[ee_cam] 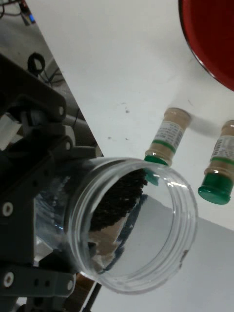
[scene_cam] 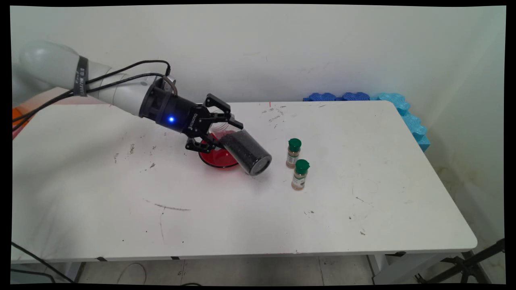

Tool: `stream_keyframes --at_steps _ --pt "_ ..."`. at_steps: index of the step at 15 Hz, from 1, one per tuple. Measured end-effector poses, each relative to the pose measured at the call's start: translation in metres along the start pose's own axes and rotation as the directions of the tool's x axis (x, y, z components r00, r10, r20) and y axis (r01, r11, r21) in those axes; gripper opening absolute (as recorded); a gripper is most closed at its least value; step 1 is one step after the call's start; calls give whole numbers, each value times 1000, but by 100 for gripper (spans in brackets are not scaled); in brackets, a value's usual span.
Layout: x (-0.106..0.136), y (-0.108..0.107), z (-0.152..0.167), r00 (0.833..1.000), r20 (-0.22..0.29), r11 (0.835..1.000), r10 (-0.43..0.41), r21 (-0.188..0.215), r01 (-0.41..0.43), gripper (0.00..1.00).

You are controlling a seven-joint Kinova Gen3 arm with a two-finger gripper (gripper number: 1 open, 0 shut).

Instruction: Pour the black seasoning powder in the red bowl

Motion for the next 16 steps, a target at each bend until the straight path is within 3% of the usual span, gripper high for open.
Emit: stream_keyframes --at_steps 7,16 --pt "8 -1 3 994 -3 994 -108 -34 108 0" --pt "15 -5 3 973 3 969 -233 -79 232 0"
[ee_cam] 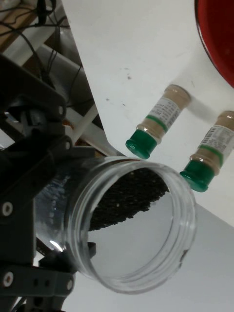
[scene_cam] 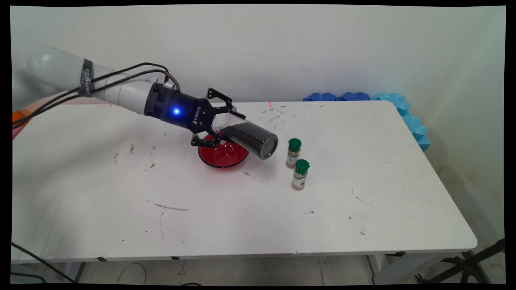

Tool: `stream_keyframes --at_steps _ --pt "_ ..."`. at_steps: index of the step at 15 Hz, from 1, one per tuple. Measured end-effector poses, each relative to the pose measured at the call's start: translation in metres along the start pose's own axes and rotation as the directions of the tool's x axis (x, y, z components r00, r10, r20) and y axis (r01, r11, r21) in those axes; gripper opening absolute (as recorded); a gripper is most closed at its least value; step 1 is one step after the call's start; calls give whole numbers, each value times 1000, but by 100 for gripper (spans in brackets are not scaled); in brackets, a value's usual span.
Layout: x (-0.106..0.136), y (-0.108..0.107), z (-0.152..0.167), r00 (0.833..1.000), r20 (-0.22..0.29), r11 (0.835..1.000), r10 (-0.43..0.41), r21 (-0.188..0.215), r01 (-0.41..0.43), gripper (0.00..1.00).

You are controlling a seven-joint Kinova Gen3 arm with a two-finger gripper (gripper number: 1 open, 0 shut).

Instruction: Pour the black seasoning powder in the red bowl

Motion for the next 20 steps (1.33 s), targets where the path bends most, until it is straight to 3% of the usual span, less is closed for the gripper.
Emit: stream_keyframes --at_steps 9,20 --pt "4 -3 -1 996 -3 996 -85 -33 85 0" --pt "3 -7 -3 981 1 978 -194 -81 194 0"
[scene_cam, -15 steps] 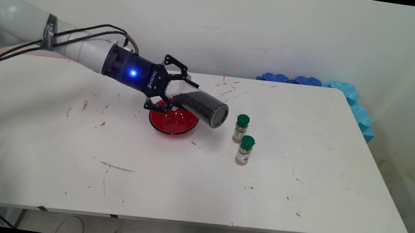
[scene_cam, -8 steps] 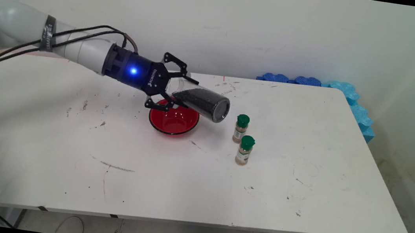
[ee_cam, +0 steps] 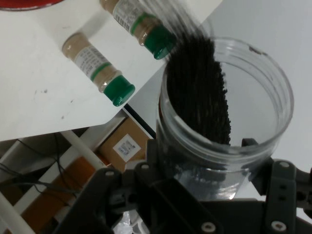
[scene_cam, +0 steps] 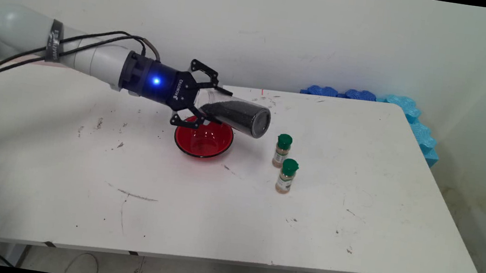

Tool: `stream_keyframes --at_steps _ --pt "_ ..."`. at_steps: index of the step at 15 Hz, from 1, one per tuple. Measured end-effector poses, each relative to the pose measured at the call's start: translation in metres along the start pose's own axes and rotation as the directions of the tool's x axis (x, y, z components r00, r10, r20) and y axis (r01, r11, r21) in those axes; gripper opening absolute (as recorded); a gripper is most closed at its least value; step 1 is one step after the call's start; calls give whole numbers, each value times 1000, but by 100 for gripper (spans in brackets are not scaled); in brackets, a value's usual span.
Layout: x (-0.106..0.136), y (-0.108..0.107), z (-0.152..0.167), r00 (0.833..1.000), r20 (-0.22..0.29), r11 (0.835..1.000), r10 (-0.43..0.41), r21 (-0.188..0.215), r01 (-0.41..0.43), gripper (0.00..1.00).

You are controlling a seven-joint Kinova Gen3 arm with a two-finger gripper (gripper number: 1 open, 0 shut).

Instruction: Pour the black seasoning powder in the red bowl

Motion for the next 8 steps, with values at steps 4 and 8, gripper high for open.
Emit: stream_keyframes --at_steps 4,8 --pt "-1 -1 0 1000 0 1000 -22 -9 22 0" --pt "-1 -2 0 999 1 999 -41 -18 41 0"
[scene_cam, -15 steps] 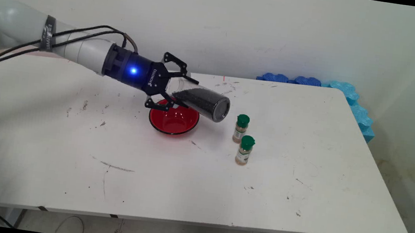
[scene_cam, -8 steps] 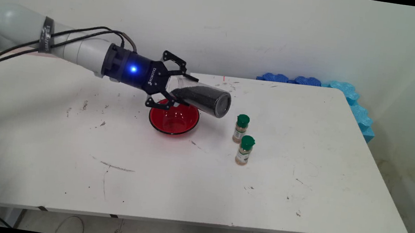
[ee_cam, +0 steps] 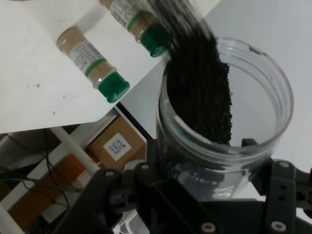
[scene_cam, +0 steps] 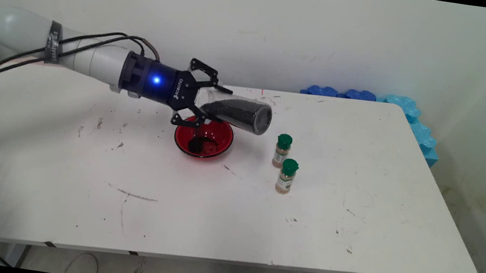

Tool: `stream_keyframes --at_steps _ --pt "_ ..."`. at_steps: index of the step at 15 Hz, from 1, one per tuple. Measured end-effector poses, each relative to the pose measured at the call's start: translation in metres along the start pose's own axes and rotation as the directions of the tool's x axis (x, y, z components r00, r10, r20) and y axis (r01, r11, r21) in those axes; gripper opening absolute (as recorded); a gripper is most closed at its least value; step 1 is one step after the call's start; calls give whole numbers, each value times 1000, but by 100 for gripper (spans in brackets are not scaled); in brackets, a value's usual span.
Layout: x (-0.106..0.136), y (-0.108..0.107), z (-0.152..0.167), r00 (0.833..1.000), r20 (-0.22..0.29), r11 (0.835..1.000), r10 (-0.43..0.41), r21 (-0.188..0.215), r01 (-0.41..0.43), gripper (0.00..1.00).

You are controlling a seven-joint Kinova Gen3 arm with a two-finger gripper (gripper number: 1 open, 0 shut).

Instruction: Pour the black seasoning powder in the red bowl

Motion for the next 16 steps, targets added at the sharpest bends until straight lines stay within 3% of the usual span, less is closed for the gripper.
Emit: stream_keyframes --at_steps 16 --pt "-4 -3 0 999 9 998 -52 -28 52 0"
